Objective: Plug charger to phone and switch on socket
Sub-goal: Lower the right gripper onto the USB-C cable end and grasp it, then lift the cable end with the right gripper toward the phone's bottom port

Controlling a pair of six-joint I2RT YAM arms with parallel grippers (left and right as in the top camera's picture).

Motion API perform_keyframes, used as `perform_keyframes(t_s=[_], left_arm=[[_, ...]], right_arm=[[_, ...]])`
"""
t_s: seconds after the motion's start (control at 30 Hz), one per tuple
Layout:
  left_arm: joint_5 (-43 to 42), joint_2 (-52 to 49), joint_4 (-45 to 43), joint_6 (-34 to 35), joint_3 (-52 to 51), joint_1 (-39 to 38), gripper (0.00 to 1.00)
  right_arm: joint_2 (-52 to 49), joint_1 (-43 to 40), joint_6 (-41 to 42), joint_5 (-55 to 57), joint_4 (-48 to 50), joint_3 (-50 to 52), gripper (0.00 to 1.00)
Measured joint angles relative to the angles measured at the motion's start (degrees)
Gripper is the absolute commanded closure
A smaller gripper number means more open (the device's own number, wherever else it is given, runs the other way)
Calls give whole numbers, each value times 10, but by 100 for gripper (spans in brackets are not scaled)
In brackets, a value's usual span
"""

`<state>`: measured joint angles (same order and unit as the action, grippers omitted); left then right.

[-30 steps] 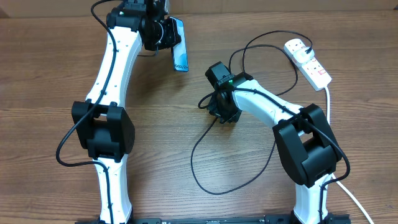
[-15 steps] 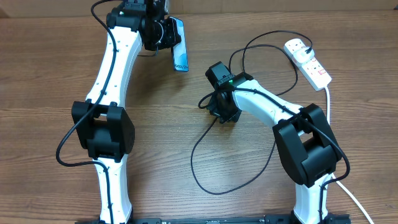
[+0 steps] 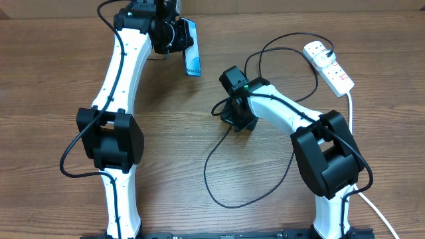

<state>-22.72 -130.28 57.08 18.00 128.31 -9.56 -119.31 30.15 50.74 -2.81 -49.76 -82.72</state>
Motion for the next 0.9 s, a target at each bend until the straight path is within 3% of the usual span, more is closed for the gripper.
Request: perform_keyframes(t_s=[0.17, 0.37, 0.67, 0.9], left_arm=[[-57, 0, -29, 0, 0, 0, 96], [-222, 0, -137, 18, 0, 3, 96], [-473, 0, -357, 174, 0, 27, 96], [-598, 0, -457, 297, 0, 32, 96]], right_arm=[[1, -19, -43, -18, -8, -28, 96], [78, -54, -157, -94, -4, -50, 96], [289, -94, -417, -326, -27, -77, 96], [296, -87, -494, -417, -31, -78, 96]])
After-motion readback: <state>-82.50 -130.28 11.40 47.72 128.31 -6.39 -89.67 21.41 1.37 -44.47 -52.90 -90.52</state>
